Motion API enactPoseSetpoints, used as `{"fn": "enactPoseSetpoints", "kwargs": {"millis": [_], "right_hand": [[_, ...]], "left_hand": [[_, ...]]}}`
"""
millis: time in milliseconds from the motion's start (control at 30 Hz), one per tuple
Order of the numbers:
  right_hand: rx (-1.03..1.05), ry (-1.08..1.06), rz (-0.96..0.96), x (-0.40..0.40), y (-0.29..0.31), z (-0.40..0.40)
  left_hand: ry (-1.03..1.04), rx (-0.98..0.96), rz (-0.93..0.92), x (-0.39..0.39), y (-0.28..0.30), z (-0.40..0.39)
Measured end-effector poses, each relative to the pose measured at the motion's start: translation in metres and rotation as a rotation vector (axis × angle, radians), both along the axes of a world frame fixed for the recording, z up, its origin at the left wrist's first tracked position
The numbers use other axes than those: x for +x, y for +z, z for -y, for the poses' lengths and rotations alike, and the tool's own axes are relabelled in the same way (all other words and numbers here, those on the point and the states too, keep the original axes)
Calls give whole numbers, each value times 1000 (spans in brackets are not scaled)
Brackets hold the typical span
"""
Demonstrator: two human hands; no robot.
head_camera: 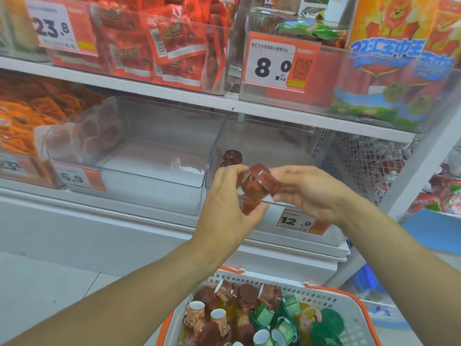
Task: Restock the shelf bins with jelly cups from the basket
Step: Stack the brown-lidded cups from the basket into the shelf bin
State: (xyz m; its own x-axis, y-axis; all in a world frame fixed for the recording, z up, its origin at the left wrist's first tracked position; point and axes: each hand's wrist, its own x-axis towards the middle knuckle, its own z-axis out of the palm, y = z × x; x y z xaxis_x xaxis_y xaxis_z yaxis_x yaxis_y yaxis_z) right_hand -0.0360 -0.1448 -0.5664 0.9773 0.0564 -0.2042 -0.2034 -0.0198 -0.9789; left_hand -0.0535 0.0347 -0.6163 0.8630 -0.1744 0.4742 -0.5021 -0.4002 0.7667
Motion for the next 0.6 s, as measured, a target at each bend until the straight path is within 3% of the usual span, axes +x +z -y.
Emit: {"fn": "enactPoseSetpoints", "kwargs": {"millis": [133,267,400,600], "right_hand": [[142,-195,-70,53,-2,12],[-153,-285,-131,98,-21,17],[-392,-277,-199,115,-44,9],[-556,-241,-236,132,-68,-3]], "left_hand": [[38,292,27,10,-11,-4],[60,646,-75,11,-23,-7],[39,642,-78,11,-26,-9],[-2,605,-57,12,-31,-15]]}}
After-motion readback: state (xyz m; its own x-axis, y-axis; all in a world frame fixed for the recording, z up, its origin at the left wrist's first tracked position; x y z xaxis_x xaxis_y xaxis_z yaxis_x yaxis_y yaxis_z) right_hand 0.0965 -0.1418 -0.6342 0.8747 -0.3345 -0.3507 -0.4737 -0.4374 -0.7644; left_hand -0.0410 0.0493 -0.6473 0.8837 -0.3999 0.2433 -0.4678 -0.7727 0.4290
